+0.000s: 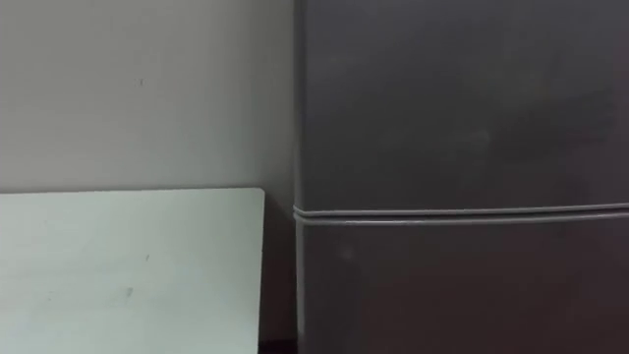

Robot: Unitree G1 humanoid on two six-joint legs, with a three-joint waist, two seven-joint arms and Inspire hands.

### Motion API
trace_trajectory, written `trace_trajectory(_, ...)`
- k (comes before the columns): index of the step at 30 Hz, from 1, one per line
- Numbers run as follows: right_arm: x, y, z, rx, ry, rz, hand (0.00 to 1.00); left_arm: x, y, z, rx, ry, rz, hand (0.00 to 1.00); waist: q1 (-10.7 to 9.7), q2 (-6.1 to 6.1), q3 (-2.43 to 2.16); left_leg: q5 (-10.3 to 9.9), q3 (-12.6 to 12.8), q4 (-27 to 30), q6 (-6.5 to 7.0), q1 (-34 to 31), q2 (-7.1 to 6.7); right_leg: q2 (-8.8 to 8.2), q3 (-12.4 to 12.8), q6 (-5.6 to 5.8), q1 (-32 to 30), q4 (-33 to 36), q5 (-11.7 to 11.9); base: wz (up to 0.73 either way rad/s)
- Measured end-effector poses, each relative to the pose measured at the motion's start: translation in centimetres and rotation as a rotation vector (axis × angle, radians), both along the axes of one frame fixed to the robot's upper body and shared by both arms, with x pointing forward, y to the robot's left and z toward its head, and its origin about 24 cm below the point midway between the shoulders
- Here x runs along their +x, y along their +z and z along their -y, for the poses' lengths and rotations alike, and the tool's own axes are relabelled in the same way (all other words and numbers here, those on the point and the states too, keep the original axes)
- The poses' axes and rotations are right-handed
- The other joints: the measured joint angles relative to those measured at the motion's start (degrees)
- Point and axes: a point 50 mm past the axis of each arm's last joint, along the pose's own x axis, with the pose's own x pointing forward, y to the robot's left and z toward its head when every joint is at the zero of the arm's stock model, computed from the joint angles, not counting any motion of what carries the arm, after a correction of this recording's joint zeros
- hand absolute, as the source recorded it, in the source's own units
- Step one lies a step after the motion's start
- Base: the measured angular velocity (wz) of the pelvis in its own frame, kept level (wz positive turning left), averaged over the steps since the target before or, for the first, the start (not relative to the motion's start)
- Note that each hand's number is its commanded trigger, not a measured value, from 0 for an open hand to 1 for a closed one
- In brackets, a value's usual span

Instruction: Put the bottle in the upper fridge

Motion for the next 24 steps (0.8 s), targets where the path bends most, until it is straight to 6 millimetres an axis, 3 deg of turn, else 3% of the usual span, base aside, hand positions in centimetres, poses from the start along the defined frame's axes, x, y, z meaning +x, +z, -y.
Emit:
trace_trajectory(3,-0.9,-3.2,0.5,0.168,-0.078,-0.040,0.00,-0.3,0.0,0.0,0.006,0.037,-0.001,0.00,-0.3,0.20,0.13,0.0,-0.1,0.2,0.02,-0.2,-0.01,-0.05,-0.1,0.06,-0.1,-0.1,-0.1,0.02)
trace_trajectory(8,-3.2,-8.8,0.4,0.423,-0.178,-0.147,0.00,-0.1,-0.2,0.5,-0.013,0.062,-0.003,0.00,-0.2,0.64,-0.03,-0.1,-0.5,0.6,0.13,-0.7,-0.23,-0.31,-0.7,0.20,-0.3,0.1,-0.2,0.07)
trace_trajectory(13,-5.1,-14.5,-1.5,0.681,-0.268,-0.287,0.00,0.0,-0.4,1.0,-0.030,0.067,-0.012,0.00,0.1,1.67,-0.06,-0.1,-0.3,0.0,0.13,-0.4,-0.27,-0.32,-0.6,0.20,-0.4,0.2,-0.3,-0.03)
trace_trajectory(17,-6.3,-16.9,-2.8,0.754,-0.294,-0.386,0.00,0.1,-0.6,1.3,-0.039,0.062,-0.010,0.00,-0.2,1.88,-0.08,-0.1,-0.5,-0.1,0.13,-0.2,-0.35,-0.34,-0.6,0.27,-0.1,0.0,-0.4,0.02)
trace_trajectory(24,-10.0,-21.9,-5.0,0.866,-0.274,-0.638,0.00,-0.3,-0.9,2.5,-0.053,0.042,-0.026,0.00,0.3,2.46,-0.08,-0.1,-0.6,-0.4,0.17,0.1,-0.55,-0.43,-0.3,0.39,0.3,0.1,-0.5,-0.01)
